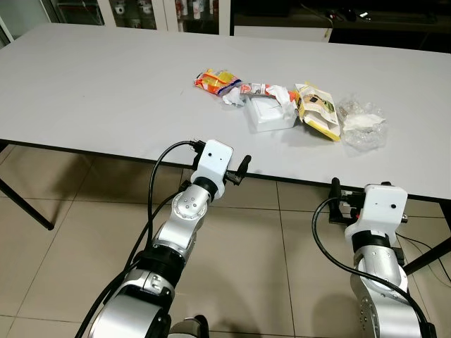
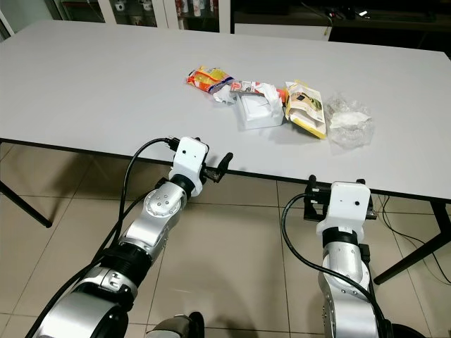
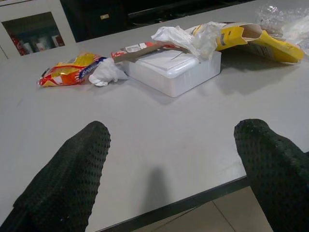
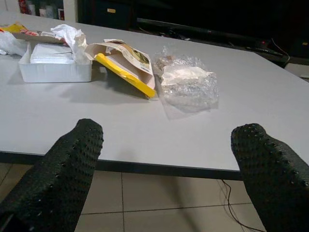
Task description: Picking trash to rubbish bin
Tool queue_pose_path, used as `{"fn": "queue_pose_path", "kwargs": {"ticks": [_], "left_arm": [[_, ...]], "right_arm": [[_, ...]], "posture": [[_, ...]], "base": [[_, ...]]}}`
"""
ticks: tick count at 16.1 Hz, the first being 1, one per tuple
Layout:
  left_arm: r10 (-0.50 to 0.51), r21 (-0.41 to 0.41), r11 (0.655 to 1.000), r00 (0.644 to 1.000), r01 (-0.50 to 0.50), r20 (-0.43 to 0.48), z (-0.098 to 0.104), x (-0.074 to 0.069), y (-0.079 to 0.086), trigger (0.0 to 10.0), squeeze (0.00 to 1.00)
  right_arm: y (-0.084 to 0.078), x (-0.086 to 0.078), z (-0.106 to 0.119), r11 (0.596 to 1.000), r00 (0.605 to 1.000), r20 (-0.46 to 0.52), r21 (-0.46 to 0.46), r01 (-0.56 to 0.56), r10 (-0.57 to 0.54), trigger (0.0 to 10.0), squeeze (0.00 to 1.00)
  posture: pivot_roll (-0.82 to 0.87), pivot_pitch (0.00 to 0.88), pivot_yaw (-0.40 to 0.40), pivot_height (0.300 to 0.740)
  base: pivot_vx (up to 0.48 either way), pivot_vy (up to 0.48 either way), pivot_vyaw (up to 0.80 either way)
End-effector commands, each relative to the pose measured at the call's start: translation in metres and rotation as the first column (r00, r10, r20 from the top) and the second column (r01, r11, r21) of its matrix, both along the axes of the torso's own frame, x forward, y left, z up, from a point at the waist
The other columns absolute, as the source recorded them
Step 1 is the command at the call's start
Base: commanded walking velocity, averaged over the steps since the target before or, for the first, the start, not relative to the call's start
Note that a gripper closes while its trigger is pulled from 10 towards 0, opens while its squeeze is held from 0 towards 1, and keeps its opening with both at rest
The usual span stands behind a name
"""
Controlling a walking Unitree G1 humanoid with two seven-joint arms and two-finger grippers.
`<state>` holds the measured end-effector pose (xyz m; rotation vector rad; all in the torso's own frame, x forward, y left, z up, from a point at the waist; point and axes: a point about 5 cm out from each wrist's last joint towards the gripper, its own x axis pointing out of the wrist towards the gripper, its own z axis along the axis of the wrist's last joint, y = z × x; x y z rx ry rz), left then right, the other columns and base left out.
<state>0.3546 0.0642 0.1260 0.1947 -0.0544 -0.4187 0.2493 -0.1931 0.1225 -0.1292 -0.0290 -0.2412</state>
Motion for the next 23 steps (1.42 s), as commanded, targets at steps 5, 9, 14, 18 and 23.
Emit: {"fn": "queue_pose_path", "kwargs": {"ticks": [5, 9, 14, 18, 23], "left_arm": [[0.000, 0.003, 1.000, 1.000, 0.000, 0.020, 0.0061, 0.0037, -0.0025, 10.0, 0.00], [0.002, -0.010, 1.000, 1.000, -0.002, -0.002, 0.0041, 0.0041, -0.0035, 10.0, 0.00], [-0.007, -0.024, 1.000, 1.000, 0.006, -0.015, 0.0031, 0.0038, -0.0034, 10.0, 0.00], [-0.021, -0.034, 0.999, 0.999, 0.020, -0.030, 0.0021, 0.0032, -0.0056, 10.0, 0.00], [-0.028, -0.037, 0.999, 0.999, 0.026, -0.034, 0.0021, 0.0030, -0.0085, 10.0, 0.00]], "right_arm": [[-0.0030, 0.0042, 0.0033, 1.000, 0.999, 0.029, 0.007, 0.014, -0.014, 10.0, 0.00], [-0.0005, 0.0052, 0.0029, 1.000, 1.000, 0.031, 0.002, 0.006, -0.006, 10.0, 0.00], [-0.0004, 0.0050, 0.0024, 1.000, 1.000, 0.030, 0.007, 0.005, -0.005, 10.0, 0.00], [-0.0005, 0.0039, 0.0016, 1.000, 1.000, 0.030, 0.006, 0.005, -0.005, 10.0, 0.00], [-0.0057, 0.0011, 0.0022, 1.000, 0.999, 0.030, -0.004, 0.021, -0.021, 10.0, 0.00]], "posture": [[0.09, 0.053, 0.036, 0.740], [0.09, 0.051, 0.035, 0.740], [0.09, 0.051, 0.035, 0.740], [0.09, 0.053, 0.038, 0.740], [0.08, 0.055, 0.039, 0.740]], "base": [[0.000, 0.000, 0.00], [0.000, 0.000, 0.00], [0.000, 0.000, 0.00], [0.000, 0.403, 0.00], [0.000, 0.480, 0.00]]}}
